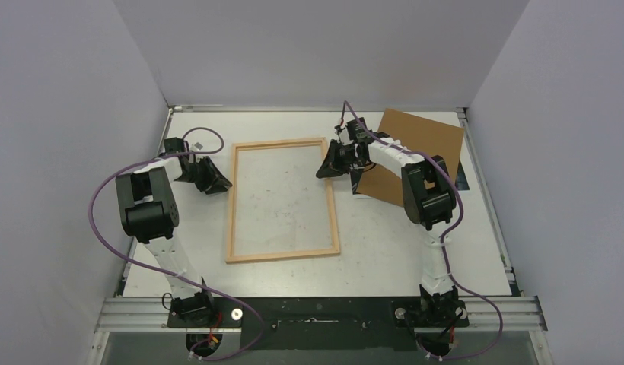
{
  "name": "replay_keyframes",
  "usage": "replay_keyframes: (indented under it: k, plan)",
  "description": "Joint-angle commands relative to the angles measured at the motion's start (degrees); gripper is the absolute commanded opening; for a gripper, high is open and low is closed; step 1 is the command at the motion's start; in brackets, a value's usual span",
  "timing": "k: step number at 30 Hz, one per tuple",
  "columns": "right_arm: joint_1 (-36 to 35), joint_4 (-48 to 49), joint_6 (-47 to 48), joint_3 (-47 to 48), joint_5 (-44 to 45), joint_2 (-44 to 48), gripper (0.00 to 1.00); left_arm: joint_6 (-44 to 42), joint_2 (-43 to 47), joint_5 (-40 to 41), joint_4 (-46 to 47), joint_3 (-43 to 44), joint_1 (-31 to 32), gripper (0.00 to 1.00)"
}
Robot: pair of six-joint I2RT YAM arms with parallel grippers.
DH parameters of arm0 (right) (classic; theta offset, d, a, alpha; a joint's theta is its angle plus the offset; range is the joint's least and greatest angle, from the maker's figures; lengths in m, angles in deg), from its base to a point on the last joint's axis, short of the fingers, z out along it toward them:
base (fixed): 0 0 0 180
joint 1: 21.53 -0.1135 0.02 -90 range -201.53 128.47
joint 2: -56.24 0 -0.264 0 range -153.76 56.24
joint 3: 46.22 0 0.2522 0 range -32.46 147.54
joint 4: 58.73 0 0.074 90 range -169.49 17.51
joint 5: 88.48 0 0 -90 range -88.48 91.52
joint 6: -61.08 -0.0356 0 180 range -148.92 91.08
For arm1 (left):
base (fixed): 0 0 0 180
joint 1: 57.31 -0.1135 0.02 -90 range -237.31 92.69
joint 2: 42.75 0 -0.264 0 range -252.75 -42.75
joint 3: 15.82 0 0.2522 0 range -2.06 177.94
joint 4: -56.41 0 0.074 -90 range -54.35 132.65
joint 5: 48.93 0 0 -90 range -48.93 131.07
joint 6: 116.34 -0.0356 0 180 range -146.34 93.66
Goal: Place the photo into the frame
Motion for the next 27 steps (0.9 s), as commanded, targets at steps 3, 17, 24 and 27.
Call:
replay_keyframes:
  k: [3,17,24,27]
  plan:
    - [0.47,-0.93,2.58,1.79,0.78,-0.09,0.0,-1.82,-2.72,4.83,-1.22,0.61,0.51,0.25]
    - [-0.44,5.12,2.72,0.31,-3.08,-0.15,0.0,-1.8,-3.08,4.14,-1.18,0.59,0.52,0.25]
    - [-0.44,7.73,1.29,-1.02,-3.47,0.26,0.0,-1.94,-3.24,3.94,-1.23,0.57,0.51,0.25]
    - [-0.44,6.92,1.21,-0.79,-2.62,0.04,0.01,-2.0,-3.25,3.95,-1.4,0.59,0.51,0.25]
